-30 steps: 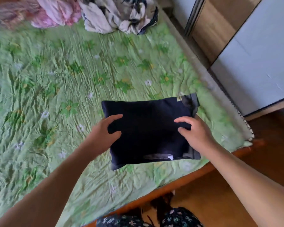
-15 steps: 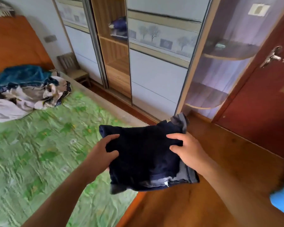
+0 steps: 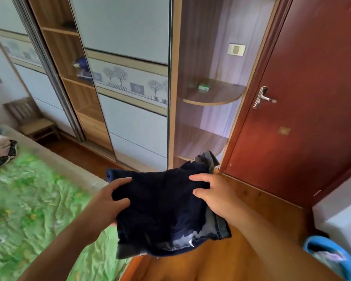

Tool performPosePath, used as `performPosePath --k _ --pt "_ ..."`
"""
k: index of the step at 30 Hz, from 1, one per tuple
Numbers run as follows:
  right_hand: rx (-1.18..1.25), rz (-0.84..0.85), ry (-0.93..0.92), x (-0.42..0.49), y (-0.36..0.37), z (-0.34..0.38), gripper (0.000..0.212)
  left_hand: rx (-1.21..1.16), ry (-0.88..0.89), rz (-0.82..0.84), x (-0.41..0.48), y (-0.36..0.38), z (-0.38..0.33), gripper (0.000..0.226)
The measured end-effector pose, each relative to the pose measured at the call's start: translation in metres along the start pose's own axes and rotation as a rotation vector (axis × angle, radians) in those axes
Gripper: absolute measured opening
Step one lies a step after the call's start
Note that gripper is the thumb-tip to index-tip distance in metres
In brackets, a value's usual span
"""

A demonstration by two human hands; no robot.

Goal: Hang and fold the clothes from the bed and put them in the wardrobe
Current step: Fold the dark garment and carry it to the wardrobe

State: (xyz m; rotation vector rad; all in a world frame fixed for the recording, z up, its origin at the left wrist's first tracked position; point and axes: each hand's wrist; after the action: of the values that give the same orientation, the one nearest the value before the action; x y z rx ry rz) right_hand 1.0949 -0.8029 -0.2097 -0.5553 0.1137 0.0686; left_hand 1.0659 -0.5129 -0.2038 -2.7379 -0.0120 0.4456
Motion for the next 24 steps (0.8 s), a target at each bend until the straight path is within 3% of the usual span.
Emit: performPosePath --k 13,24 --pt "0.061 0.169 -0.031 0.237 0.002 0.057 0.042 -0.047 -0.038 -0.092 0.214 -0.032 -0.064 0.053" --pt "0.019 0.387 -0.141 0.384 0.061 0.107 0.043 -0.053 -0.166 -0.323 0.301 -0.091 -0.072 0.051"
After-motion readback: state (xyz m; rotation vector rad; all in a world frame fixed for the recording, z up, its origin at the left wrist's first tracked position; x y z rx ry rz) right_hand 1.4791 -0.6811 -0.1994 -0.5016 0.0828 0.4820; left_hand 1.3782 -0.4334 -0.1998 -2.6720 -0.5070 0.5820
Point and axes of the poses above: each hand's wrist, its own x-axis towards the middle knuckle, its own y-axis out of the palm, z = x × y, and after that the axes turned 8 degrees about x, right-handed
